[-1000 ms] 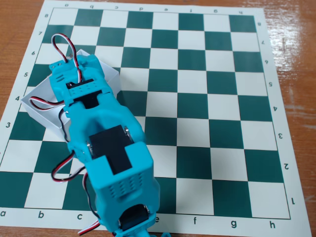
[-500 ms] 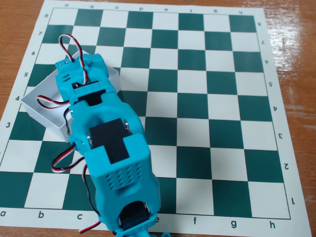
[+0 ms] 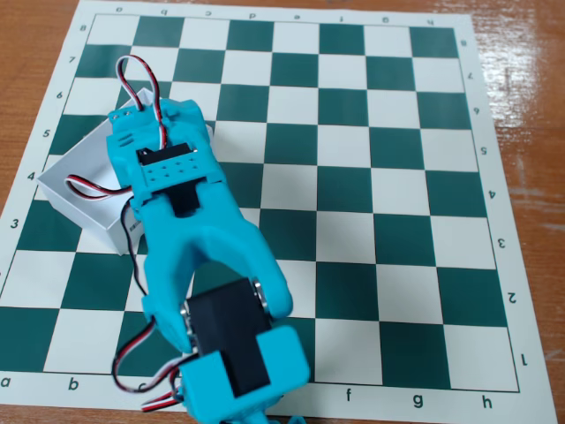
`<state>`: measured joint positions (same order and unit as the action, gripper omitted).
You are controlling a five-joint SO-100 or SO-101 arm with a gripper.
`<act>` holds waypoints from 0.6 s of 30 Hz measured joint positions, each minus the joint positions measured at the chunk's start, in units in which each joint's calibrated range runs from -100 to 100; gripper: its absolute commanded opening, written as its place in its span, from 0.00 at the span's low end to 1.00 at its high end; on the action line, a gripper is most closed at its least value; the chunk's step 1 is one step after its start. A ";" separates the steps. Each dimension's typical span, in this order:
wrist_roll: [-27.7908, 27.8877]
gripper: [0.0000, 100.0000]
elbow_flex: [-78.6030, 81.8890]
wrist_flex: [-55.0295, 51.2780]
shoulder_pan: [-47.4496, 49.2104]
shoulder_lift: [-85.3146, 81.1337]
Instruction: Grab the toy horse and put it in the box.
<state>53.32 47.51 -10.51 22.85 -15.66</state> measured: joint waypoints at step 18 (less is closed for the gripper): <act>-1.67 0.00 30.55 -16.64 -15.76 -42.47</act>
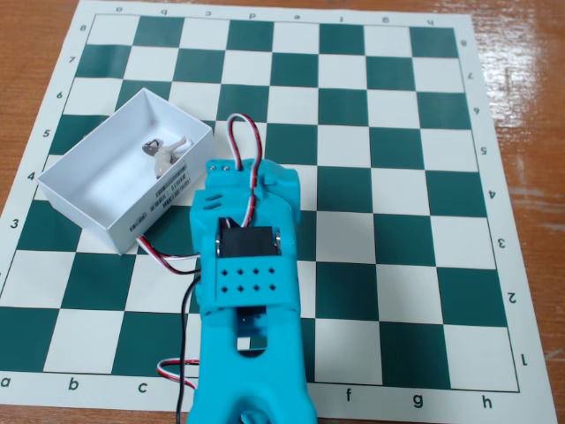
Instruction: Grab the toy horse and put it in the box.
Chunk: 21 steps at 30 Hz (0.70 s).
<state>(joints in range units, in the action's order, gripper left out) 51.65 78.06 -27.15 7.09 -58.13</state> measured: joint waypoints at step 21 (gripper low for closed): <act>-0.88 0.00 21.40 -21.72 -7.77 -33.11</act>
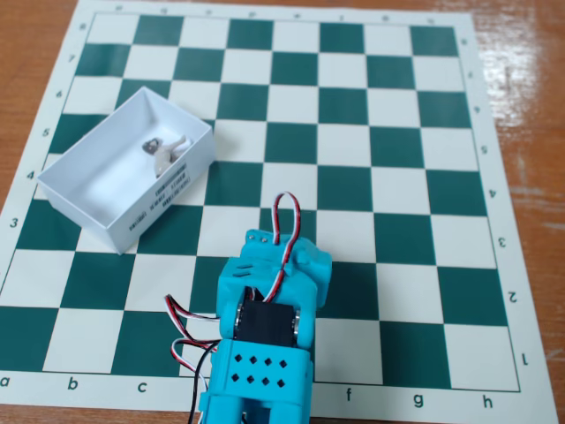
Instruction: Grab the toy horse and put it in the box.
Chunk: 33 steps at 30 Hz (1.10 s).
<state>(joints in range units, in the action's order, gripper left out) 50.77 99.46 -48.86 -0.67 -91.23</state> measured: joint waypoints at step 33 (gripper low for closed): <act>-1.25 0.00 0.18 -27.23 2.17 -8.34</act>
